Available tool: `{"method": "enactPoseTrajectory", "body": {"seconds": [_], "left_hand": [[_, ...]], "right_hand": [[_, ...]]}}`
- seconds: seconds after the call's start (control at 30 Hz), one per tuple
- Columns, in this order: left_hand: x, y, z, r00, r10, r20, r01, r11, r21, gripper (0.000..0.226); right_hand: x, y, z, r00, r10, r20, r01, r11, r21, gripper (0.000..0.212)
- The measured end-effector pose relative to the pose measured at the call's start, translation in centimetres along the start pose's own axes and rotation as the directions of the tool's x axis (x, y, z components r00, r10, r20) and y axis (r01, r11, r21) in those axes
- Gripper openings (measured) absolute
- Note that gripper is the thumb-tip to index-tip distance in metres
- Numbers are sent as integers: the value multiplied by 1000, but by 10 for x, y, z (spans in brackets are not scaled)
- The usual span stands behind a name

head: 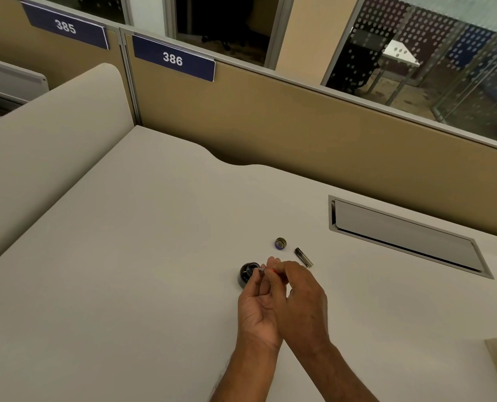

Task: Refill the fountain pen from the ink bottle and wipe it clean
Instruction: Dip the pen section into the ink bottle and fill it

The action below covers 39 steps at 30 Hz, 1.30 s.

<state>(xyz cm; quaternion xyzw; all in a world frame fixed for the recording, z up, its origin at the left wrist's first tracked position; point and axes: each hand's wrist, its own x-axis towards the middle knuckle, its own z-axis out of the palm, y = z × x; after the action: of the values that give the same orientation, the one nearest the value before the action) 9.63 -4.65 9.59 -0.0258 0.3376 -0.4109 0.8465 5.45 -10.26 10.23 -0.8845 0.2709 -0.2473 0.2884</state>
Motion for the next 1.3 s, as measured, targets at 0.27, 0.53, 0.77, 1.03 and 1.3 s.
{"method": "enactPoseTrajectory", "body": {"seconds": [0.27, 0.53, 0.77, 1.03, 1.3], "left_hand": [[-4, -2, 5, 1000, 3, 26, -4, 1000, 27, 25], [0, 1, 0, 999, -23, 27, 23, 1000, -15, 34], [1, 1, -1, 1000, -9, 22, 10, 1000, -12, 30], [1, 1, -1, 999, -12, 38, 12, 1000, 0, 35], [6, 3, -7, 999, -36, 29, 36, 999, 3, 32]], "right_hand": [[-2, 1, -2, 999, -38, -9, 38, 999, 5, 18], [-1, -1, -1, 1000, -2, -12, 2, 1000, 5, 5], [-1, 0, 0, 998, -55, -29, 55, 998, 7, 10], [1, -2, 1, 999, -33, -21, 34, 999, 14, 9], [0, -1, 4, 999, -23, -23, 24, 1000, 15, 5]]}}
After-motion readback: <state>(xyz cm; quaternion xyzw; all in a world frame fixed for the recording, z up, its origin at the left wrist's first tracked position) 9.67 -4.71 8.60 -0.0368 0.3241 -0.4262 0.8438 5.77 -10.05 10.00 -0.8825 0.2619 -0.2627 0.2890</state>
